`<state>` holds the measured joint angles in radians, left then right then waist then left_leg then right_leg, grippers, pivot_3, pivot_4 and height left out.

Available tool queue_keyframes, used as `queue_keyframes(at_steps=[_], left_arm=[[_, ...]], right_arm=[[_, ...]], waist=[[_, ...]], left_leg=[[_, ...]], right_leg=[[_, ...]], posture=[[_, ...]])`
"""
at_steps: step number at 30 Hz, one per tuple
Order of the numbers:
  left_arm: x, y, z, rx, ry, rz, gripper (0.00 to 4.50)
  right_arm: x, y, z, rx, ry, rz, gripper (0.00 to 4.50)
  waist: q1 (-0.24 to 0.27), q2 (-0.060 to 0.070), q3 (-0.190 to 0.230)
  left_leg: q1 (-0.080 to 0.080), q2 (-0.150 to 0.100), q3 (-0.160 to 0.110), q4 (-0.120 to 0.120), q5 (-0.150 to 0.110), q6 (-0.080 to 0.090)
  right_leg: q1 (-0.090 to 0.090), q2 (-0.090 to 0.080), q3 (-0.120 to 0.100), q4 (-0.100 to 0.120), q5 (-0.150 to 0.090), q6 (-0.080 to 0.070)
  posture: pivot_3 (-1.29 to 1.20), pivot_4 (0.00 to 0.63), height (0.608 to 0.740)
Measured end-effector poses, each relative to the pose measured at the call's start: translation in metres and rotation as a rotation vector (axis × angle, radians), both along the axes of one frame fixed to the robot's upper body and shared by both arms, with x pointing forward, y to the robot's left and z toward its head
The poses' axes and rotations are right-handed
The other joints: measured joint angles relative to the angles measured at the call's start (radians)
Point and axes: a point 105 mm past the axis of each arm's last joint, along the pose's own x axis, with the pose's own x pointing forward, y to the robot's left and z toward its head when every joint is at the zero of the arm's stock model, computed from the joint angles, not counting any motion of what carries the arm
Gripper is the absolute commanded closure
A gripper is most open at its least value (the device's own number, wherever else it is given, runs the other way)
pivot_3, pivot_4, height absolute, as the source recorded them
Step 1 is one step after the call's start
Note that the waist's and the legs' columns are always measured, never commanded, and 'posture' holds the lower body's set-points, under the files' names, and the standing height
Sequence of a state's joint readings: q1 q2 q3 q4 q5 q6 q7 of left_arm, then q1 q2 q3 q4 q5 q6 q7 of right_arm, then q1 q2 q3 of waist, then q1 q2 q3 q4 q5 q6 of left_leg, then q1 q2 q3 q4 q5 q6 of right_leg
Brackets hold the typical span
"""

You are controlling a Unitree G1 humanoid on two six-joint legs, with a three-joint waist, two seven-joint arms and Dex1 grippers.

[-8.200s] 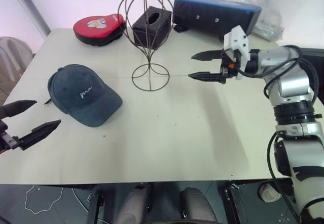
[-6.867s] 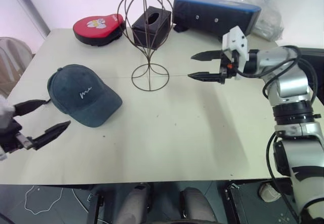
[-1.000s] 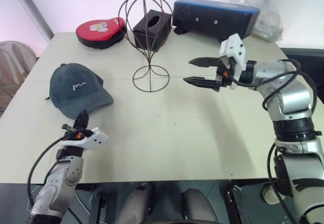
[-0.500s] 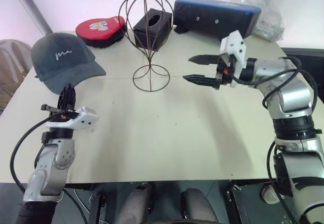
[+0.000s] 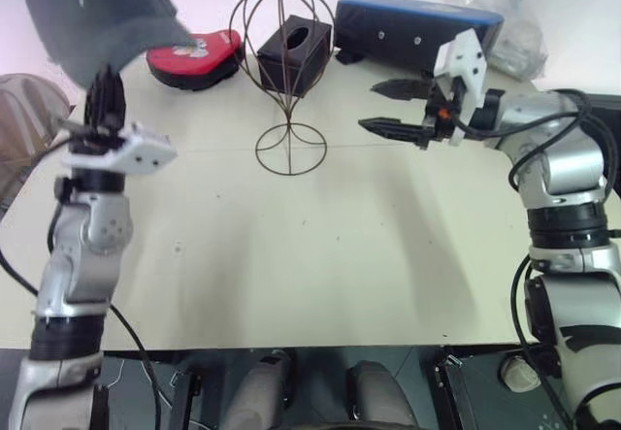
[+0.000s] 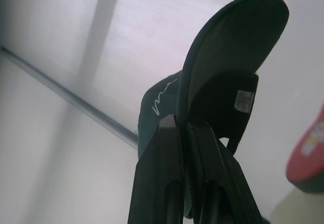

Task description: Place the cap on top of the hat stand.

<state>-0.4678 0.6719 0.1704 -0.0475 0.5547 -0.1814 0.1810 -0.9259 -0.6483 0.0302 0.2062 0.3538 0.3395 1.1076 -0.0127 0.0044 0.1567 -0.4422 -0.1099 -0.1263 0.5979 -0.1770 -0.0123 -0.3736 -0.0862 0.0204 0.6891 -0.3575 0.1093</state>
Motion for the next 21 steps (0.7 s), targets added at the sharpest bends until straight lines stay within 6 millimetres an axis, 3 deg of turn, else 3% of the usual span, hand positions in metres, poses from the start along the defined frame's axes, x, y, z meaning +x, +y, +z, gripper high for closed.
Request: queue_keyframes(at_steps=[3,8,13,21], left_arm=[[0.003,-0.013,0.014,0.017,-0.037,-0.073,4.45],[0.017,-0.039,0.007,0.055,0.007,-0.219,4.45],[0.016,-0.066,0.009,0.093,-0.011,-0.357,4.45],[0.019,-0.085,0.012,0.101,-0.025,-0.453,4.45]], right_arm=[[0.002,-0.002,-0.001,-0.001,-0.004,-0.009,1.43],[0.004,-0.003,-0.001,-0.005,-0.01,-0.015,1.43],[0.004,-0.003,0.0,-0.005,-0.02,-0.015,1.43],[0.004,-0.003,0.0,-0.003,-0.023,-0.018,1.43]], waist=[[-0.002,0.0,0.0],[-0.004,0.0,0.0],[-0.006,0.0,0.0],[-0.005,0.0,0.0]], left_leg=[[0.0,0.0,0.001,0.0,0.002,-0.003],[0.0,0.0,0.0,0.0,0.002,-0.004],[0.0,0.0,0.0,0.0,0.003,-0.005],[0.0,0.0,0.0,0.001,0.003,-0.005]], right_leg=[[0.0,0.0,0.0,0.0,0.0,0.0],[0.0,0.0,0.0,0.0,0.0,0.0],[-0.001,0.001,0.0,0.0,0.0,0.0],[0.0,0.001,0.0,0.001,0.0,0.0]], posture=[[0.0,0.15,0.74],[0.0,0.15,0.74],[0.0,0.15,0.74],[0.0,0.15,0.74]])
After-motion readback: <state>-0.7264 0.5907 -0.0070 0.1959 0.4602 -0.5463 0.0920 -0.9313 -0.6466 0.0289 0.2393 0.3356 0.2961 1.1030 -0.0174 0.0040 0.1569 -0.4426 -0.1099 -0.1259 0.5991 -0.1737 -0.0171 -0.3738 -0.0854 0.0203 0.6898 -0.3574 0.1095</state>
